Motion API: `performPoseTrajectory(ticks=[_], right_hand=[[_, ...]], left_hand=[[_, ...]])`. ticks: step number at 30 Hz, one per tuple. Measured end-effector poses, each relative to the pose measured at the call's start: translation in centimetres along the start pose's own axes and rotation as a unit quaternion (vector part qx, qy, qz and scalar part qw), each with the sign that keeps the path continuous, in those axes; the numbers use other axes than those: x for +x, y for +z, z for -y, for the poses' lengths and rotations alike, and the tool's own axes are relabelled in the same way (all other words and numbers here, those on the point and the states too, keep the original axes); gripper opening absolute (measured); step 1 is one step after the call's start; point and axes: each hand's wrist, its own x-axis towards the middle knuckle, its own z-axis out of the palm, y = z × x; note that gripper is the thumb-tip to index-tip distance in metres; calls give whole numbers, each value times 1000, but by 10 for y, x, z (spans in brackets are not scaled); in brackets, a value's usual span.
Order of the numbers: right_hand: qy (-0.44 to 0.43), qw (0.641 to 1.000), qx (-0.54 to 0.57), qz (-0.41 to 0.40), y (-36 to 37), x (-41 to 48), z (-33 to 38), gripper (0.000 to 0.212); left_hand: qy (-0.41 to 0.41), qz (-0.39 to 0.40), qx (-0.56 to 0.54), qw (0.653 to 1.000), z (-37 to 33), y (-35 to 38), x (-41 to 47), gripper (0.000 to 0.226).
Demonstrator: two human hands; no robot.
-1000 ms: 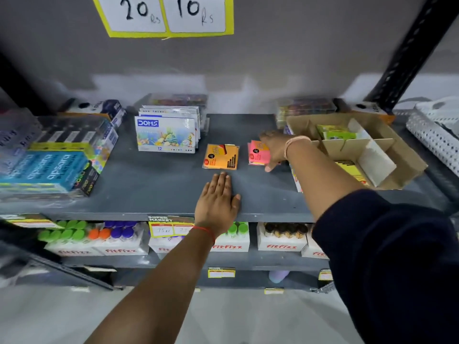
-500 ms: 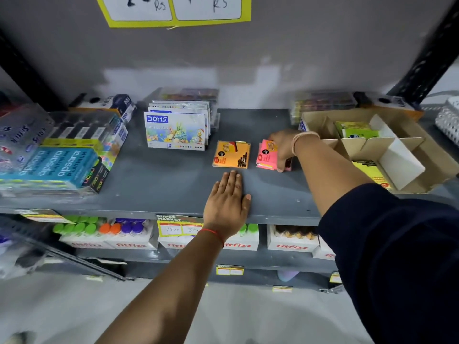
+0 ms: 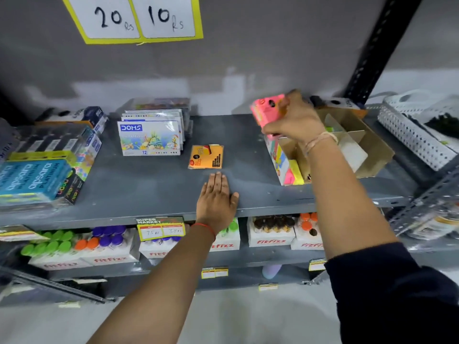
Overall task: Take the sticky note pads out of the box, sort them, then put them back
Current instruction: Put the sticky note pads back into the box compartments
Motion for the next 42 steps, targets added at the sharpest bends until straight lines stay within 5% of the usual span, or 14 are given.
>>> performPoseTrajectory(ticks=[6, 13, 31, 35, 37, 39, 42], right_hand=[[115, 985, 18, -129, -27, -18, -54, 49], [250, 964, -35, -78, -7, -30, -103, 61], [215, 969, -120, -9, -2, -24, -105, 37], [140, 969, -74, -188, -13, -17, -84, 36], [24, 964, -50, -258, -5, -10, -61, 39], [-114, 965, -88, -221, 16, -4, -34, 48], [-201, 969, -143, -2, 62, 1, -7, 63]], left_hand=[[-4, 6, 10, 1000, -4, 1, -3, 61], [2, -2, 13, 1000, -3, 1, -4, 61], [4, 10, 4, 1000, -2, 1, -3, 62], [15, -2, -5, 1000, 6, 0, -4, 61], [8, -10, -2, 1000, 13, -1, -8, 60], [-9, -9, 8, 1000, 21, -2, -11, 60], [-28, -10, 18, 999, 34, -5, -14, 62]])
